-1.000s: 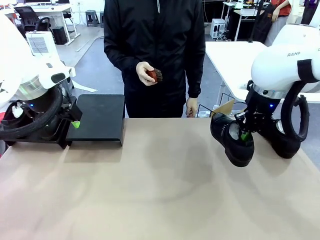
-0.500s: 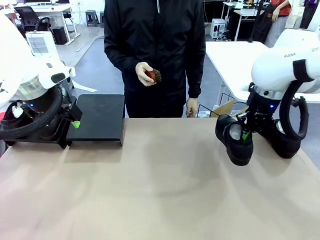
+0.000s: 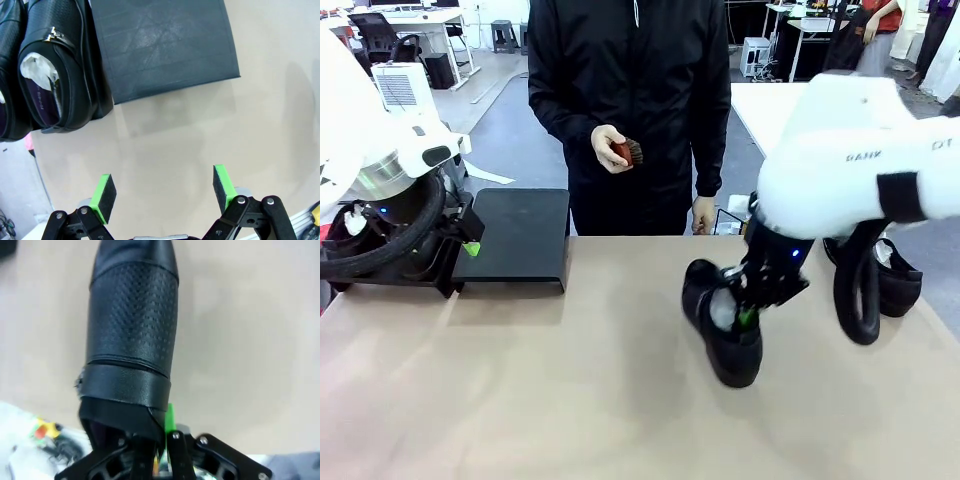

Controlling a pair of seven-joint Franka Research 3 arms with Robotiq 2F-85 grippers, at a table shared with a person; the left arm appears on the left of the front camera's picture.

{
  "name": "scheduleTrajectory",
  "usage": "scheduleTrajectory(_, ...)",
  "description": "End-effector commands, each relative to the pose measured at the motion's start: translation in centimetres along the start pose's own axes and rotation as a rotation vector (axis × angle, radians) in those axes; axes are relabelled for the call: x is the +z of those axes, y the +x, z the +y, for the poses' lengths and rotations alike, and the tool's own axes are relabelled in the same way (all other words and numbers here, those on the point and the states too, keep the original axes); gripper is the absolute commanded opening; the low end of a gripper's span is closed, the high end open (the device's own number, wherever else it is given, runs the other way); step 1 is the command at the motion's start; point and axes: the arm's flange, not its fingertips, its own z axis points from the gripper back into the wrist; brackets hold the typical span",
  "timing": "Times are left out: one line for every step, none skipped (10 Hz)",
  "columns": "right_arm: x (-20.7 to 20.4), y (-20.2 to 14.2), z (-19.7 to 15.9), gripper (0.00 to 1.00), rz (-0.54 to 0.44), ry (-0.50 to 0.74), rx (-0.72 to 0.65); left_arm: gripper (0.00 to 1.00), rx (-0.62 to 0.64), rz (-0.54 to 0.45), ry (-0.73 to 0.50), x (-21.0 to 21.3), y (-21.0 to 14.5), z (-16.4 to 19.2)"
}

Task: Organize the shoes by placing them on the stand.
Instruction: Pick up one Shoe and place it in the middle of the table.

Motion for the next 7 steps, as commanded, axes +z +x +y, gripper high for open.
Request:
scheduleTrajectory(-2.4, 0.3, 1.8, 0.00, -0.029, 0.071, 0.020, 1.00, 0.009, -0.010, 0.017, 0.0, -0.1, 0.0)
scheduleTrajectory(-3.6, 0.2, 2.7, 0.00, -0.019, 0.134, -0.001, 1.00, 0.009, -0.010, 0.017, 0.0, -0.1, 0.0)
scheduleTrajectory(-4.7, 0.3, 3.3, 0.00, -0.005, 0.143, -0.025, 1.00, 0.009, -0.010, 0.017, 0.0, -0.1, 0.0)
scheduleTrajectory(-5.7, 0.3, 3.9, 0.00, -0.006, 0.158, -0.008, 1.00, 0.009, -0.010, 0.017, 0.0, -0.1, 0.0)
scheduleTrajectory(-6.0, 0.0, 4.2, 0.02, -0.006, 0.159, -0.015, 1.00, 0.009, -0.010, 0.017, 0.0, -0.1, 0.0)
scheduleTrajectory(-6.1, -0.1, 4.3, 0.20, 0.001, 0.137, -0.016, 1.00, 0.009, -0.010, 0.017, 0.0, -0.1, 0.0)
scheduleTrajectory(-6.2, -0.1, 4.1, 0.39, 0.009, 0.132, -0.015, 1.00, 0.009, -0.010, 0.017, 0.0, -0.1, 0.0)
